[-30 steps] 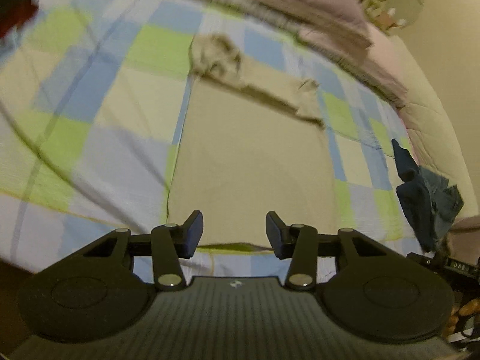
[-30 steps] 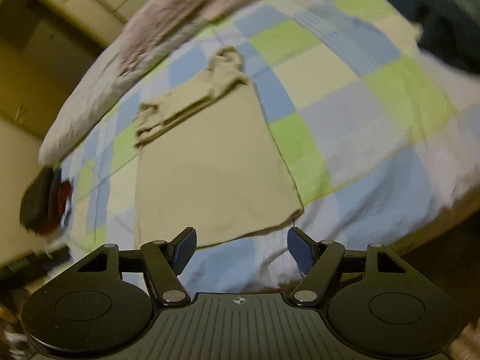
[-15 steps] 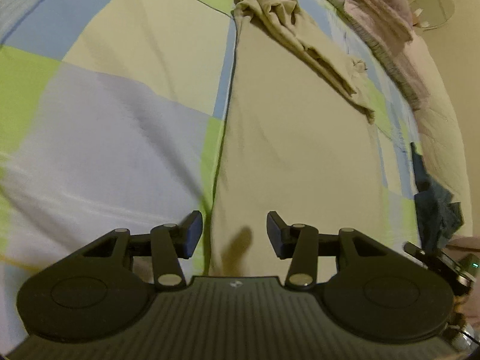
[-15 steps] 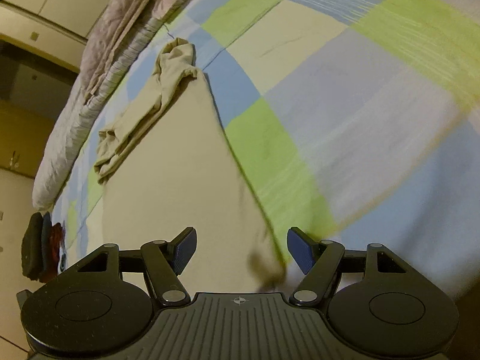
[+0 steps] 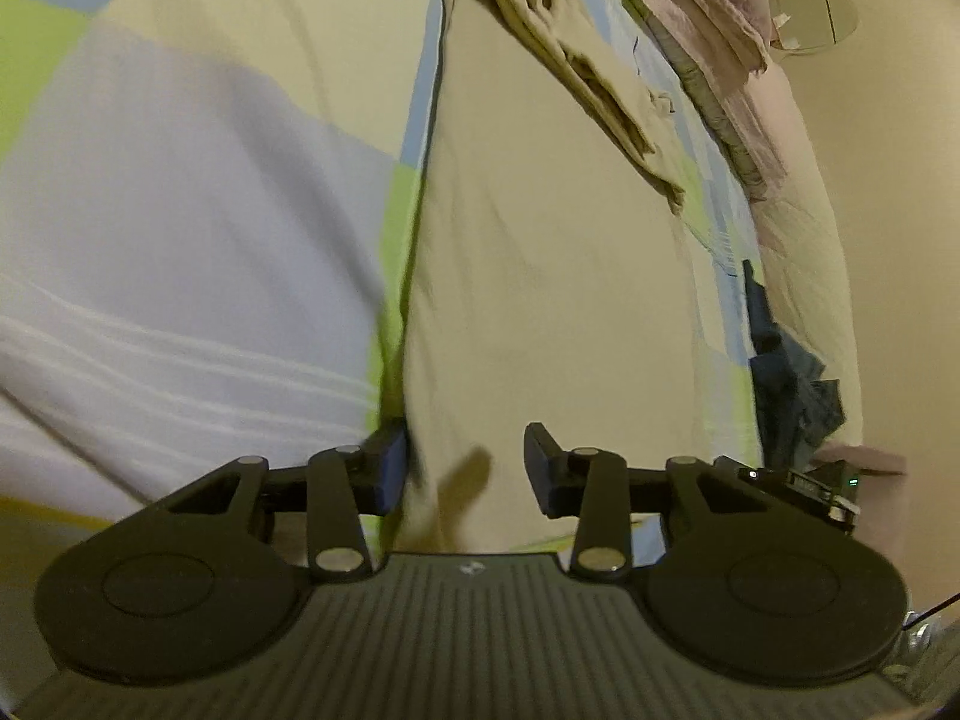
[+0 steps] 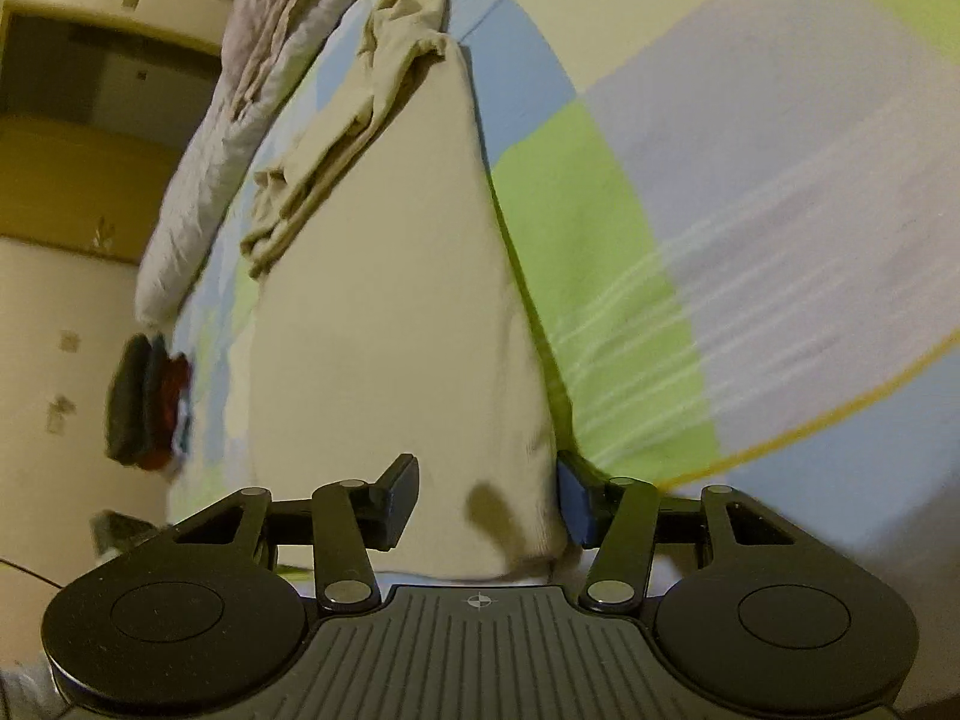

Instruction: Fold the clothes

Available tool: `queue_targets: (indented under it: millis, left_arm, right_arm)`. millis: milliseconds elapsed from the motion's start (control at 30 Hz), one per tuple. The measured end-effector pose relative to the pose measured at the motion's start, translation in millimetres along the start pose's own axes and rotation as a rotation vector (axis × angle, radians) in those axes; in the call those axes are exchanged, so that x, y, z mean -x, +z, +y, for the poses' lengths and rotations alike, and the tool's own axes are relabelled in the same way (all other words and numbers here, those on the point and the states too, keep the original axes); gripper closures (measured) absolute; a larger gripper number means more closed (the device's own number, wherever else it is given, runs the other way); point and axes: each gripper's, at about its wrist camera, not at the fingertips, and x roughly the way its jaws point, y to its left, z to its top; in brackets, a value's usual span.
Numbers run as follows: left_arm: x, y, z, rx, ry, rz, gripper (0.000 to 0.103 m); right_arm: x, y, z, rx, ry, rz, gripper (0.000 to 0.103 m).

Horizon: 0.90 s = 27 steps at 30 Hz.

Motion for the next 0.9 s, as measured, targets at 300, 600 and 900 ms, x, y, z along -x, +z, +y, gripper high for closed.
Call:
queue_targets:
  millis: [300, 600, 900]
  left_arm:
    - [-0.4, -1.7, 12.3, 0.036, -0.020, -0.012, 0.102]
    - [67.2, -17.4, -11.9, -0.033, -0.116, -0.150, 0.103]
    - [133.2, -114.7, -5.5, 0.095, -0.089, 0.006, 0.103]
  right_arm:
    - [-10.6, 10.2, -4.4, -0.053, 0.024, 0.012, 0.099]
    - [41.7, -5.1, 35.0, -0.018, 0.014, -0.081, 0.101]
    - [98.4, -112.0, 39.2, -0.162, -0.064, 0.073, 0.101]
